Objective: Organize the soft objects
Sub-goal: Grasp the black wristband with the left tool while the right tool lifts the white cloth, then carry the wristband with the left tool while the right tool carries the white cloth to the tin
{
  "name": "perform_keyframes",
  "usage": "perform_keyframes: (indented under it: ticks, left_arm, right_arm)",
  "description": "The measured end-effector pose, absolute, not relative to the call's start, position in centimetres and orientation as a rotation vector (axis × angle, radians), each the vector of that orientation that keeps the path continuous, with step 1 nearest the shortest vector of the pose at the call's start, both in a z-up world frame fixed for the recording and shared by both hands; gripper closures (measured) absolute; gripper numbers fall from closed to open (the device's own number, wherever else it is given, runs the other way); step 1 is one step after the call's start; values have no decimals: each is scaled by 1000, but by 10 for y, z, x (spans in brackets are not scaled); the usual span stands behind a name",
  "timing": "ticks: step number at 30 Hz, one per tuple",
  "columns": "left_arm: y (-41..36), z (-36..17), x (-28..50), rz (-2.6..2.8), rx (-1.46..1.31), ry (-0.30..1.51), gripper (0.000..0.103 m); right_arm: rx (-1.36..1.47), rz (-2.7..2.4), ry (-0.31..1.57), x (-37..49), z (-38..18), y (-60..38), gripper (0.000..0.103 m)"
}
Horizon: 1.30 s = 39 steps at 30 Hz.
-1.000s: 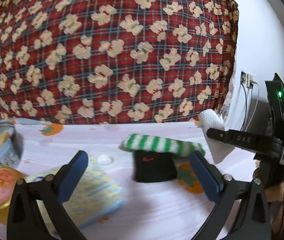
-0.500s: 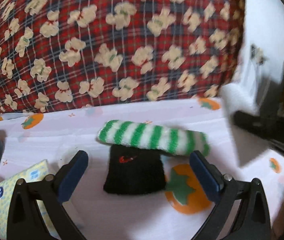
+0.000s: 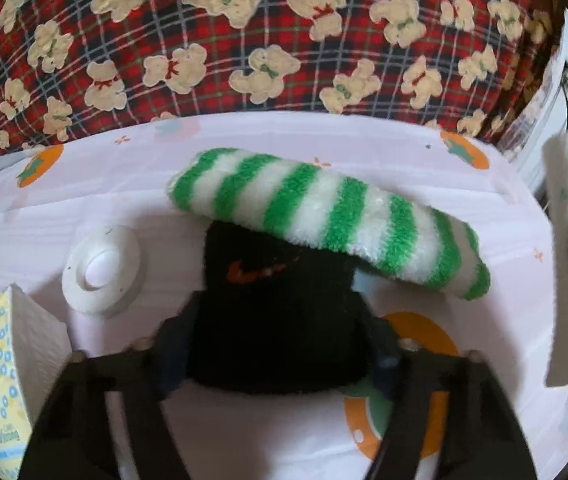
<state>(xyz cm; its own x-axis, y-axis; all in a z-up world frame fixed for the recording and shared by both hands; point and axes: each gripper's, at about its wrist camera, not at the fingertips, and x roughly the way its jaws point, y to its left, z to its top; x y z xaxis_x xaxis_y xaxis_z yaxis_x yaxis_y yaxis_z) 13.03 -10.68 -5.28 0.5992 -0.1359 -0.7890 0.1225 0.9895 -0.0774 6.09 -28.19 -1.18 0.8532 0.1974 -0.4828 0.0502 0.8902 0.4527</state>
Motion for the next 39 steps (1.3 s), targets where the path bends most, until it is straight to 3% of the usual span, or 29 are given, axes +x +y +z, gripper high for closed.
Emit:
perform_keyframes:
  ticks: [3,5,14,29,39]
  left_arm:
    - [-97,-53,132,-163,-74,907,77]
    - [-94,-54,134,-226,-117,908,79]
    - [-75,-44,106,-435,-246,899,80]
    - [-53,4,31,-480,-111,488,79]
    - [-38,8,19,-419,-84,423,79]
  right_arm:
    - [476,67,554,62,-14,-284,83]
    - [475,59,554,63,-15,-286,83]
    - [523,35,552,63,-18,-298,83]
    - [372,-2,447,50,-7,-275,83]
    - [259,-29,391,31,-4,-240,83]
